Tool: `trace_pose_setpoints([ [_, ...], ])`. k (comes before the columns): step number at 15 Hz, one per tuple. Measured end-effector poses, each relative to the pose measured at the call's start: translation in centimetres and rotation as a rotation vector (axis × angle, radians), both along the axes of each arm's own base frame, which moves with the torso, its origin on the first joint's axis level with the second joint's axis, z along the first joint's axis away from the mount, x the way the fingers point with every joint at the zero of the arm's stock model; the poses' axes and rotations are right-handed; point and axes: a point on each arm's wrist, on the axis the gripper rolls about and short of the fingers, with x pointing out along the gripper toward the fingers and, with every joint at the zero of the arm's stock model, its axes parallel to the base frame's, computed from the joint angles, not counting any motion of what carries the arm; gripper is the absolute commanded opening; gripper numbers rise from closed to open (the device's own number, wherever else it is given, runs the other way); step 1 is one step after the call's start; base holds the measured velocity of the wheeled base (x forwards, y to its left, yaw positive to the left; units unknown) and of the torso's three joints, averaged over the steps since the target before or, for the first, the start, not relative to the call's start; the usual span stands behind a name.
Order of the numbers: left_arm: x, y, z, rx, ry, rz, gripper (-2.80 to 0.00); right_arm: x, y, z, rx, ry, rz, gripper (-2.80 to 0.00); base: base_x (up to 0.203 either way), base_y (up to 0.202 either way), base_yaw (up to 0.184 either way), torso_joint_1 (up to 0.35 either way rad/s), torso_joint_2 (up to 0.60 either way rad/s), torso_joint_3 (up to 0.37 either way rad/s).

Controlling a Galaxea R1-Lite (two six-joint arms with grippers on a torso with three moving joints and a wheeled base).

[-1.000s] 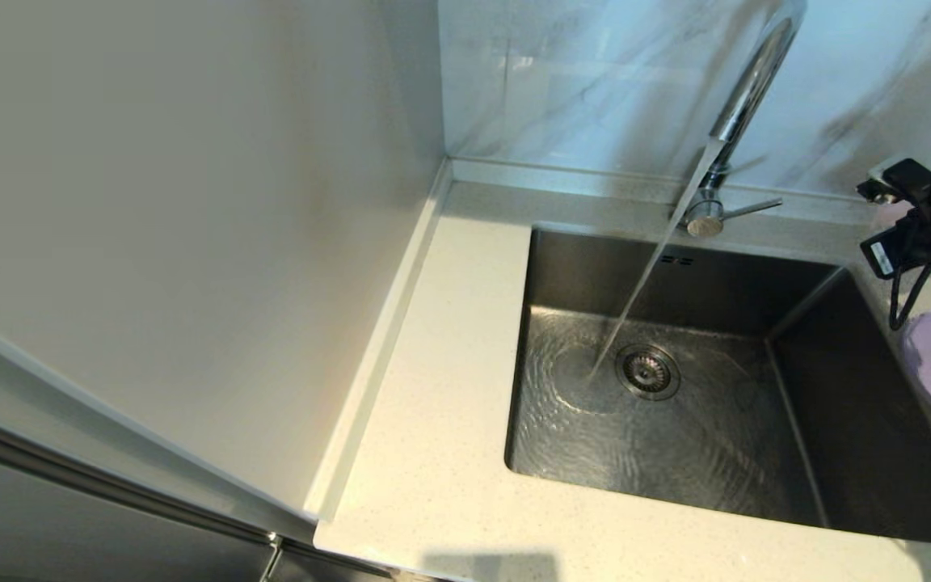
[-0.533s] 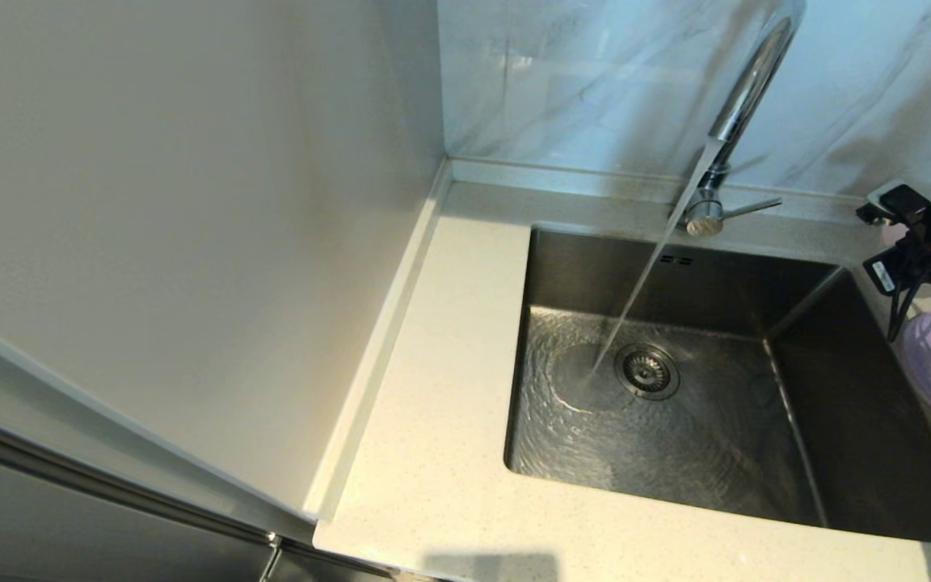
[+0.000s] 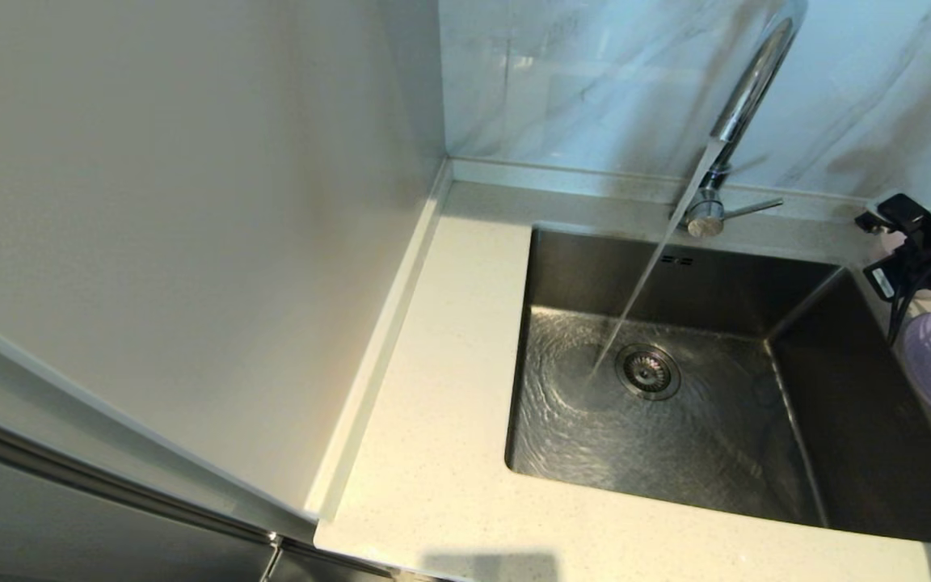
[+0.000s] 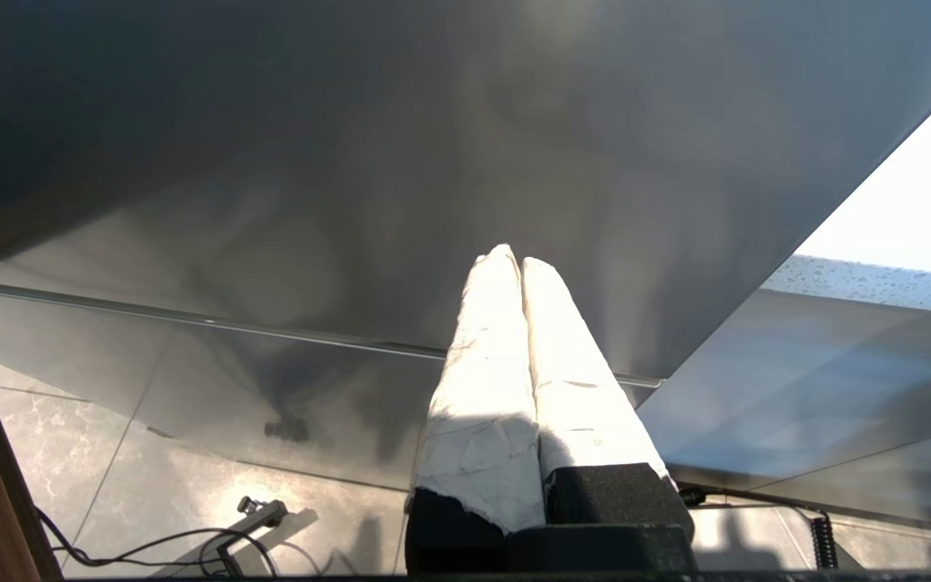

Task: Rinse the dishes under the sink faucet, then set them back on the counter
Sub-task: Place the bowl on the table, then pick up the plate

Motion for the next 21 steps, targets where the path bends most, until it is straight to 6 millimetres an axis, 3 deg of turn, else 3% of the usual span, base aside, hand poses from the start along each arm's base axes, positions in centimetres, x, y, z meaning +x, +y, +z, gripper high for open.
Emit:
trace_pose_setpoints([
  [5,0.0,0.0,0.0,0.000,0.000,0.000,-2.80,0.2,-0.1,1.1,0.001,-0.045,-0.003,0.00,0.000,0.000,0.000,0.000,0.00,0.000],
  [10,0.0,0.0,0.0,0.000,0.000,0.000,-2.80,-1.5,0.7,5.1,0.032,-0.141,-0.010,0.00,0.000,0.000,0.000,0.000,0.00,0.000],
  [13,0.0,0.0,0.0,0.000,0.000,0.000,-2.80,-5.3,2.5,7.8,0.095,-0.058,0.022,0.00,0.000,0.000,0.000,0.000,0.00,0.000],
  [15,0.0,0.0,0.0,0.000,0.000,0.000,-2.80,-8.9,4.3,8.7,0.181,0.098,0.025,0.00,0.000,0.000,0.000,0.000,0.00,0.000],
  [18,0.0,0.0,0.0,0.000,0.000,0.000,-2.80,-14.0,8.1,9.0,0.405,0.344,-0.009,0.00,0.000,0.000,0.000,0.000,0.00,0.000],
  [21,0.0,0.0,0.0,0.000,0.000,0.000,-2.80,-16.1,11.4,8.8,0.645,0.414,-0.163,0.00,0.000,0.000,0.000,0.000,0.00,0.000],
])
